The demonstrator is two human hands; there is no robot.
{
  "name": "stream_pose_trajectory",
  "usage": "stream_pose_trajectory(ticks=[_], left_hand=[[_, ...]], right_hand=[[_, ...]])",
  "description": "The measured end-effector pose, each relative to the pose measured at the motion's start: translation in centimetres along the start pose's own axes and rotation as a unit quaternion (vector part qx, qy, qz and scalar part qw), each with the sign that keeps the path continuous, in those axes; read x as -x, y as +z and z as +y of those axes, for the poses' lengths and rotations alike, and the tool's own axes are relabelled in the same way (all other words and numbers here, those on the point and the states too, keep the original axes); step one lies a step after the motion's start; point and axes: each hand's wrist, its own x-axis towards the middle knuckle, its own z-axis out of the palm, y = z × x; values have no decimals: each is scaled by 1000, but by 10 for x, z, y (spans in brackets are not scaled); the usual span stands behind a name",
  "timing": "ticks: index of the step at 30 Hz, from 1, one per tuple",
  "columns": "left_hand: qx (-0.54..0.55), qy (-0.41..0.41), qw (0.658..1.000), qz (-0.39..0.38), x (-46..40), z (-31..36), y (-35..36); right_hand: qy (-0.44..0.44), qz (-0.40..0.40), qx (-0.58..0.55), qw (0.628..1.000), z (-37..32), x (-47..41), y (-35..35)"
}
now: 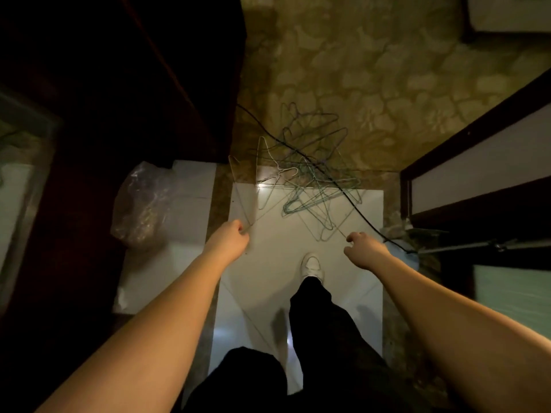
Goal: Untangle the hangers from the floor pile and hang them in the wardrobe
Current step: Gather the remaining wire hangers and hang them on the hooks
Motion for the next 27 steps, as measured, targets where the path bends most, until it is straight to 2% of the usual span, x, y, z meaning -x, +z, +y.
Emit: stream_pose_trajectory(ticks=[7, 12, 17, 24, 27], left_hand=[[29, -26, 998, -50, -113, 37, 25], [81, -41, 991, -99, -193, 37, 82], [134, -61, 983, -106, -274, 28, 147], [111, -57, 984, -127, -387, 30, 224], [85, -30, 987, -130, -433, 45, 248]], right_hand=[[5, -16, -36, 999, 30, -123, -38], [28, 0, -25, 999, 56, -219, -12], [38, 1, -35, 999, 67, -315, 23], [10, 2, -39, 999, 70, -431, 67], [18, 32, -45, 998, 75, -480, 72]])
